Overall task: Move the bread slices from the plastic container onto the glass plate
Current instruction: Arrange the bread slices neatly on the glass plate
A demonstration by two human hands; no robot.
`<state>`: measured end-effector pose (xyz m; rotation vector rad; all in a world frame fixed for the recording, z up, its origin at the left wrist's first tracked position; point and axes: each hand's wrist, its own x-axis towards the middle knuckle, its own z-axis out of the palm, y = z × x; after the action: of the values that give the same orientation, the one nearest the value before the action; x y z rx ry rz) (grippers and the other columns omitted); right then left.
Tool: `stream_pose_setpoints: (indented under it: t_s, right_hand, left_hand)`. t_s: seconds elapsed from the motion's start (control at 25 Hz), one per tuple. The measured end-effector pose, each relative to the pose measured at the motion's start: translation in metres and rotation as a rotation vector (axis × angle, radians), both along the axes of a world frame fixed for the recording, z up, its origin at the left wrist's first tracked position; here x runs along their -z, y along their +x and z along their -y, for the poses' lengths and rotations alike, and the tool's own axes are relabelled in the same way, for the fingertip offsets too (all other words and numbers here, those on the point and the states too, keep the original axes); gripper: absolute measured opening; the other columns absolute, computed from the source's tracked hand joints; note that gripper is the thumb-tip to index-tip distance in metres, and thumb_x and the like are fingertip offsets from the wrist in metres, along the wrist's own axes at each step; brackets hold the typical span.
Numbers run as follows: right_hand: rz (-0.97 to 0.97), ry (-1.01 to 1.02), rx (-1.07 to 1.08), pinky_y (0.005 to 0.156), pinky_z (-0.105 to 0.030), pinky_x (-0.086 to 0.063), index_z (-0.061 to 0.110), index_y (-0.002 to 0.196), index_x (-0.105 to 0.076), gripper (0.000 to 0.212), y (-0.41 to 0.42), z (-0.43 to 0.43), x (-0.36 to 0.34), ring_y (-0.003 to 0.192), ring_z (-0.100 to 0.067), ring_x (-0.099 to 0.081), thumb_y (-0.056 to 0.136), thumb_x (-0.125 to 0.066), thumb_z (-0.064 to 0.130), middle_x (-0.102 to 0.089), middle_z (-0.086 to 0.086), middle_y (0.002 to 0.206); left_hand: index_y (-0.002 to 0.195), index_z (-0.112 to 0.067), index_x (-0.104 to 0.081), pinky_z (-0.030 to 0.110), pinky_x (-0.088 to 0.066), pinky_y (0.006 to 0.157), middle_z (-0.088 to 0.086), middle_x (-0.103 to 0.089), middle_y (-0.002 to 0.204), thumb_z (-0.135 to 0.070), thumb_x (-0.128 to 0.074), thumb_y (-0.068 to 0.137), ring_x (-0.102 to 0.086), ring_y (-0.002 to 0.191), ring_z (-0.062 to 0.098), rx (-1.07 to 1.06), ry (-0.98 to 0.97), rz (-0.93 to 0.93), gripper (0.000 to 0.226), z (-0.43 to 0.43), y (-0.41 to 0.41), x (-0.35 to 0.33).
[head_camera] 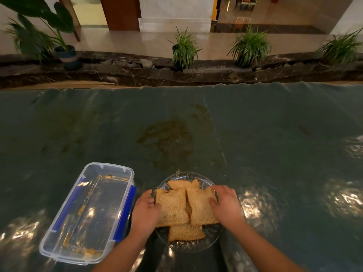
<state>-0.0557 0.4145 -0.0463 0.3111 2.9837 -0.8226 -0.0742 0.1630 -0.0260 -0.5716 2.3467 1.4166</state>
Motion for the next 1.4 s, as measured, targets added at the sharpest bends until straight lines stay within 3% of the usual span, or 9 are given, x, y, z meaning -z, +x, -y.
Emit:
stream_pose_setpoints:
  t_s: [0.16,0.28,0.48,0.56,0.68,0.76,0.92,1.12,1.4]
  right_hand:
    - [0.031,-0.054,0.072,0.084,-0.029,-0.045,0.017,0.116,-0.063,0.03,0.02,-0.006,0.0,0.101,-0.022,-0.057,0.086,-0.06,0.012,-0.062,-0.002,0.108]
    - [0.067,-0.07,0.052,0.069,-0.025,-0.044,0.02,0.113,-0.061,0.027,0.021,-0.001,-0.001,0.088,-0.016,-0.061,0.086,-0.059,0.013,-0.064,0.001,0.098]
    - [0.124,-0.059,0.022,0.064,-0.02,-0.039,0.02,0.111,-0.06,0.029,0.009,-0.002,-0.003,0.083,-0.014,-0.057,0.082,-0.063,0.017,-0.058,0.004,0.092]
    - [0.12,-0.04,0.011,0.065,-0.019,-0.038,0.02,0.108,-0.062,0.026,0.004,-0.005,-0.004,0.088,-0.019,-0.06,0.082,-0.063,0.018,-0.059,0.002,0.095]
    - [0.057,0.065,-0.057,0.087,-0.028,-0.042,0.019,0.118,-0.062,0.03,-0.012,-0.004,-0.003,0.104,-0.023,-0.052,0.088,-0.059,0.019,-0.062,-0.001,0.114]
    - [0.035,0.115,-0.129,0.093,-0.03,-0.041,0.02,0.122,-0.06,0.032,-0.025,0.003,-0.003,0.108,-0.023,-0.046,0.092,-0.052,0.019,-0.064,0.0,0.116]
    - [0.143,0.142,-0.17,0.089,-0.037,-0.042,0.024,0.117,-0.057,0.031,-0.046,0.016,-0.006,0.111,-0.026,-0.045,0.091,-0.041,0.016,-0.064,-0.006,0.106]
    - [0.185,0.247,-0.232,0.086,-0.038,-0.038,0.019,0.118,-0.052,0.036,-0.052,0.025,0.0,0.108,-0.028,-0.044,0.085,-0.043,0.009,-0.066,-0.006,0.099]
    - [0.167,0.201,-0.198,0.088,-0.041,-0.038,0.015,0.126,-0.047,0.044,-0.061,0.028,0.005,0.107,-0.031,-0.046,0.083,-0.044,0.007,-0.065,-0.008,0.097]
  left_hand:
    - [0.143,-0.02,-0.045,0.041,-0.043,0.097,0.002,-0.061,0.124,-0.014,-0.057,0.09,-0.053,0.113,0.018,0.026,-0.001,0.026,0.055,0.002,0.008,0.004]
    - [0.142,-0.02,-0.045,0.035,-0.042,0.087,0.0,-0.06,0.121,-0.014,-0.057,0.09,-0.052,0.106,0.014,0.046,-0.007,0.019,0.054,0.001,0.008,0.005]
    - [0.132,-0.026,-0.051,0.021,-0.033,0.065,-0.012,-0.059,0.101,-0.014,-0.058,0.089,-0.047,0.082,-0.002,0.086,-0.035,-0.001,0.045,-0.003,0.009,0.004]
    - [0.127,-0.027,-0.054,0.019,-0.036,0.068,-0.006,-0.061,0.109,-0.014,-0.059,0.087,-0.052,0.087,0.0,0.124,-0.073,-0.032,0.043,-0.002,0.01,0.003]
    - [0.125,-0.028,-0.055,0.031,-0.042,0.093,-0.003,-0.052,0.123,-0.017,-0.061,0.083,-0.05,0.111,0.013,0.267,-0.267,-0.154,0.044,-0.008,0.001,0.003]
    - [0.125,-0.027,-0.057,0.034,-0.042,0.1,-0.005,-0.055,0.122,-0.018,-0.06,0.084,-0.048,0.118,0.015,0.371,-0.288,-0.224,0.042,-0.019,-0.011,0.0]
    - [0.111,-0.025,-0.063,0.041,-0.052,0.091,-0.005,-0.068,0.095,-0.018,-0.051,0.087,-0.06,0.098,0.016,0.491,-0.322,-0.231,0.028,-0.036,-0.034,-0.002]
    - [0.117,-0.026,-0.053,0.05,-0.035,0.096,-0.004,-0.065,0.098,-0.028,-0.043,0.088,-0.053,0.107,0.025,0.59,-0.532,-0.121,0.031,-0.038,-0.048,0.006]
    - [0.131,-0.031,-0.044,0.051,-0.031,0.098,-0.007,-0.068,0.098,-0.029,-0.041,0.088,-0.06,0.104,0.024,0.474,-0.423,-0.09,0.043,-0.045,-0.052,0.009]
